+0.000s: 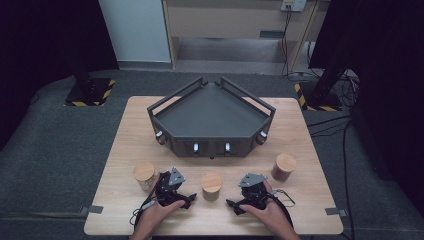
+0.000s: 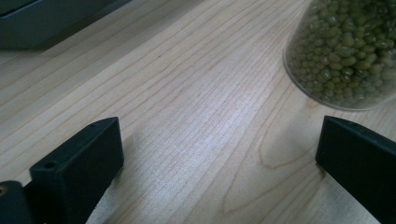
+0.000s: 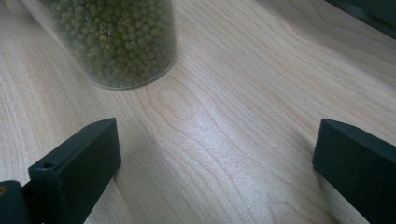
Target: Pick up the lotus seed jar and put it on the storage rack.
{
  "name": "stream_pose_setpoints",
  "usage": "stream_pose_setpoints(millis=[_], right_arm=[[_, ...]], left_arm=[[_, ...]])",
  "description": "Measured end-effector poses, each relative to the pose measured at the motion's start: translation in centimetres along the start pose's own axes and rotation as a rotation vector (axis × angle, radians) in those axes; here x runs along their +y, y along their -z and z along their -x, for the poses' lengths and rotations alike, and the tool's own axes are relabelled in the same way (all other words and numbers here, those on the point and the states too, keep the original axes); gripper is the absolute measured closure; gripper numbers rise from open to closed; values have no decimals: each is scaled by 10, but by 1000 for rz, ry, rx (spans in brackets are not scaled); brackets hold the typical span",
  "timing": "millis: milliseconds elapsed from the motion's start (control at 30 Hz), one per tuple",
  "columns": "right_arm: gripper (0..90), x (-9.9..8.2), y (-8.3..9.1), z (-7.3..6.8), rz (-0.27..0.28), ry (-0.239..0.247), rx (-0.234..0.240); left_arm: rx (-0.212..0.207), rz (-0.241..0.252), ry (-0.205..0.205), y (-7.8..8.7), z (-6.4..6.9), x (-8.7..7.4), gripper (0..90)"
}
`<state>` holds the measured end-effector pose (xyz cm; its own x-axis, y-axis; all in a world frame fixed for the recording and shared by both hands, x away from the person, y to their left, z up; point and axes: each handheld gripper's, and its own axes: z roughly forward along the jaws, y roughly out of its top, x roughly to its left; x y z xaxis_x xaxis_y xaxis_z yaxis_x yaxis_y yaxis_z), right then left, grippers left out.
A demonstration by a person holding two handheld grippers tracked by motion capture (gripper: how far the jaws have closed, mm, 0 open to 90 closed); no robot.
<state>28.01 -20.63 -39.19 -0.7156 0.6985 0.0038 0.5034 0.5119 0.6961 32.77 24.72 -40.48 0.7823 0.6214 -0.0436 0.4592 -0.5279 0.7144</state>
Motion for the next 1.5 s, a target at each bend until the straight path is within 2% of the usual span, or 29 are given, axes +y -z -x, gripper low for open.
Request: stream_pose_setpoints(millis=[867,1000,1067,1167,1267,1500], right_arm=[[16,-1,1,-2,2,-4,-4],[16,-1,1,-2,1,-4,-4],[16,-1,1,-2,2,-4,-5],[16,-1,1,-2,1,-4,-5],[16,-1,1,-2,1,-4,-5],[16,-1,1,-2,1,-4,-5]], left_arm=[[0,0,0,0,0,0,0],[-28,5,3,2,-2,-1,7],[-35,11,11,6,-2,1,18],[-19,12,-8,12,2,5,18],[-21,17,-7,17,2,8,19],[-9,39,-46,35,12,18,19]])
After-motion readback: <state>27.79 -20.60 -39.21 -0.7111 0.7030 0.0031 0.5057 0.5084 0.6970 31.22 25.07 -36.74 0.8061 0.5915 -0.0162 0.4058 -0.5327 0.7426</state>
